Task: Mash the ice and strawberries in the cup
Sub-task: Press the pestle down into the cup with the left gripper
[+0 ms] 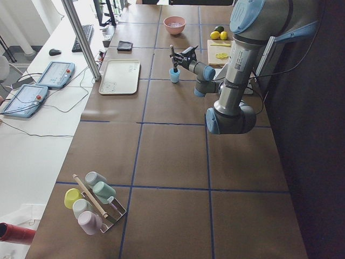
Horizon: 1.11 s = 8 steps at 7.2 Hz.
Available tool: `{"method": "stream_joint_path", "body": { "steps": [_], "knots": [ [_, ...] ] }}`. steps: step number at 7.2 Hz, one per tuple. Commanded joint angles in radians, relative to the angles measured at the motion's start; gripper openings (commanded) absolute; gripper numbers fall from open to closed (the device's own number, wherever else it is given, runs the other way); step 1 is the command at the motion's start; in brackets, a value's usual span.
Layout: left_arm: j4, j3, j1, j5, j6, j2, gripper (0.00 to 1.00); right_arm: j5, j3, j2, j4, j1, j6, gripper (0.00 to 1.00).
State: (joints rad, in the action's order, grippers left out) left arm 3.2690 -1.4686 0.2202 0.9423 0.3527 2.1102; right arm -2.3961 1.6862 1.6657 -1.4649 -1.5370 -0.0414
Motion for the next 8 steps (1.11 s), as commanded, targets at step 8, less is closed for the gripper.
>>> {"method": "stream_joint_path", "body": {
  "steps": [8],
  "knots": [
    [0.021,0.068,-0.031,-0.031,0.003,0.013,0.0,0.003,-0.002,0.0,0.0,0.0,0.0,0.99]
  ]
}}
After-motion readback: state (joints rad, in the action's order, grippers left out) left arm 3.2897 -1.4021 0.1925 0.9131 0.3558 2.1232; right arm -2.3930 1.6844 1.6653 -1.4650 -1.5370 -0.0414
